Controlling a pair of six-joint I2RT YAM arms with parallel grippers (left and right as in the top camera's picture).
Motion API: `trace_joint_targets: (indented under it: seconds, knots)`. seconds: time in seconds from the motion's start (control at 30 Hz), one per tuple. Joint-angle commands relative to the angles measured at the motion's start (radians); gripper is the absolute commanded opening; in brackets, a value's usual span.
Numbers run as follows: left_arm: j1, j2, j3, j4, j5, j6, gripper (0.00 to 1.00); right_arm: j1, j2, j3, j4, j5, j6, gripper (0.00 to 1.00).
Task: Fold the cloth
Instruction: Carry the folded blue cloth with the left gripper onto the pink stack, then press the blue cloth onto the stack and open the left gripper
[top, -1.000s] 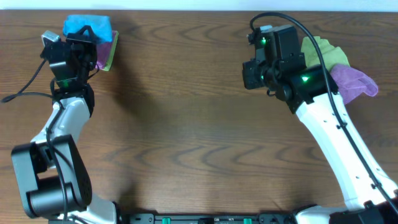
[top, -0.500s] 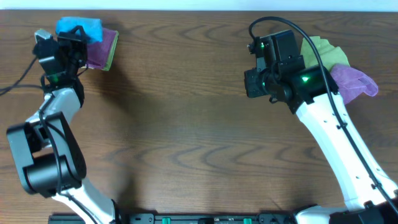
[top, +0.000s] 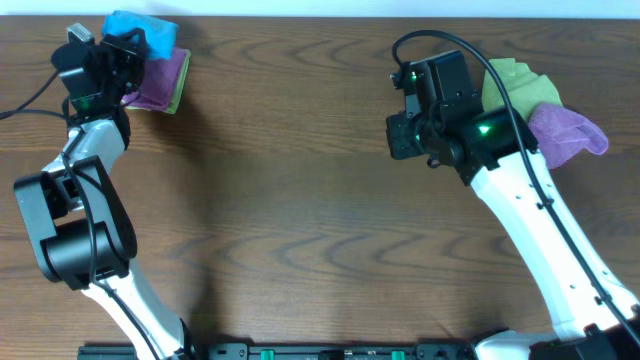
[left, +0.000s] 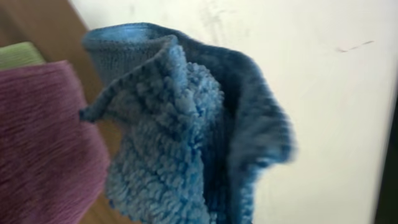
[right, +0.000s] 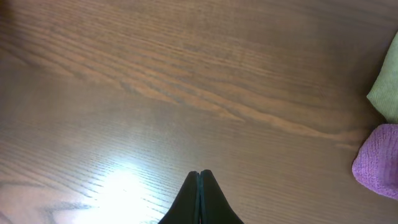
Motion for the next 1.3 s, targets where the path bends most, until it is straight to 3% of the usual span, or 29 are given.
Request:
trace_joint_targets:
  seconds: [0.0, 1.03, 1.07, 1.1, 1.13, 1.2, 1.23, 1.27]
  knots:
    - [0.006, 0.009, 0.023, -0.041, -0.024, 0.062, 0.06, 0.008, -0.012, 0.015, 0.015, 0.011, 0.027, 0.01]
    - [0.028, 0.009, 0.023, -0.317, -0.071, 0.105, 0.08, 0.026, -0.012, 0.015, 0.047, 0.011, 0.072, 0.01]
    - [0.032, 0.009, 0.023, -0.319, -0.07, 0.105, 0.11, 0.026, -0.012, 0.015, 0.047, 0.011, 0.072, 0.02]
    - [0.037, 0.009, 0.023, -0.326, -0.069, 0.105, 0.26, 0.026, -0.012, 0.015, 0.047, 0.011, 0.072, 0.01]
    - [0.041, 0.009, 0.023, -0.334, -0.066, 0.105, 0.49, 0.026, -0.012, 0.015, 0.048, 0.011, 0.072, 0.01]
    - [0.052, 0.009, 0.023, -0.357, -0.057, 0.105, 0.7, 0.026, -0.012, 0.015, 0.05, 0.011, 0.072, 0.02]
    - [0.057, 0.009, 0.023, -0.364, -0.049, 0.105, 0.76, 0.027, -0.012, 0.015, 0.052, 0.011, 0.072, 0.01]
    - [0.064, 0.009, 0.023, -0.371, -0.038, 0.105, 0.9, 0.027, -0.012, 0.015, 0.054, 0.011, 0.072, 0.01]
